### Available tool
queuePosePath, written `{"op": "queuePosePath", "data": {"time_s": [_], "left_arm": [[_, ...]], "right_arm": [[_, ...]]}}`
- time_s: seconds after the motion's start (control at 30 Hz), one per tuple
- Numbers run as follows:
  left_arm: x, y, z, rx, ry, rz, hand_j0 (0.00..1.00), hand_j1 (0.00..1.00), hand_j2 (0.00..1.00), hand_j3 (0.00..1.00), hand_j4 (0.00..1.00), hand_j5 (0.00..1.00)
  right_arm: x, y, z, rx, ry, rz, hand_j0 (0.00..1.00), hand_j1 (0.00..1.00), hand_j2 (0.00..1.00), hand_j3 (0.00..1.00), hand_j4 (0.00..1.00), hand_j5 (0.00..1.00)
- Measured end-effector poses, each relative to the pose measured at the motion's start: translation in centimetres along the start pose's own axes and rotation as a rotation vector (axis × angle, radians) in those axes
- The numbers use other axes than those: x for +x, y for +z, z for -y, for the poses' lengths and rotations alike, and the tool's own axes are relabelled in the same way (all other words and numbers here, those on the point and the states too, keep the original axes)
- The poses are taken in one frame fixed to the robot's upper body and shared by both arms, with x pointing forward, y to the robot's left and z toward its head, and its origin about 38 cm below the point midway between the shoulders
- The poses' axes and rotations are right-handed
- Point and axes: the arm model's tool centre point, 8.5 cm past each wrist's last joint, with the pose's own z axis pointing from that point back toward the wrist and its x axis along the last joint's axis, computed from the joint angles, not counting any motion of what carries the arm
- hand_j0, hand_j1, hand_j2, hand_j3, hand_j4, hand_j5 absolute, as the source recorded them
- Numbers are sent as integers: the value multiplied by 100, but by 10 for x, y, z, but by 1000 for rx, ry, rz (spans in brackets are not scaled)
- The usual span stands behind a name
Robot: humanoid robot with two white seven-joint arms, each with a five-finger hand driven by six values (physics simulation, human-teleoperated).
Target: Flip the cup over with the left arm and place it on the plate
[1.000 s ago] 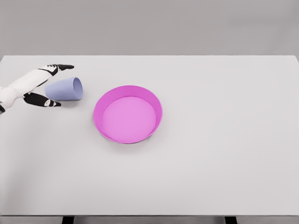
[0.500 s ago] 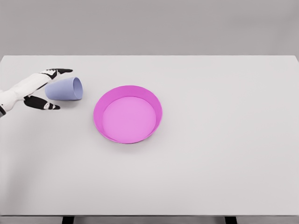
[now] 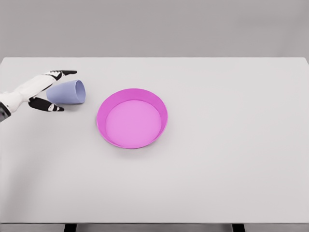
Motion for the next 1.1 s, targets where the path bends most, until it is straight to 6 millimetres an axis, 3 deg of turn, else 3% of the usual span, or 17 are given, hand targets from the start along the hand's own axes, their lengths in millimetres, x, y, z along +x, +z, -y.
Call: {"op": "queuePosePath", "data": {"time_s": [0.47, 0.9, 1.1], "left_arm": [[2, -13, 10, -7, 7, 1, 100, 100, 100, 100, 100, 100], [-6, -11, 8, -7, 7, -26, 100, 100, 100, 100, 100, 100], [-7, -12, 10, -21, -11, -31, 95, 95, 95, 95, 95, 95]], "right_arm": [[0, 0, 0, 0, 0, 0, 100, 100, 100, 100, 100, 100], [0, 0, 0, 0, 0, 0, 100, 100, 100, 100, 100, 100], [0, 0, 0, 0, 0, 0, 100, 100, 100, 100, 100, 100]]}}
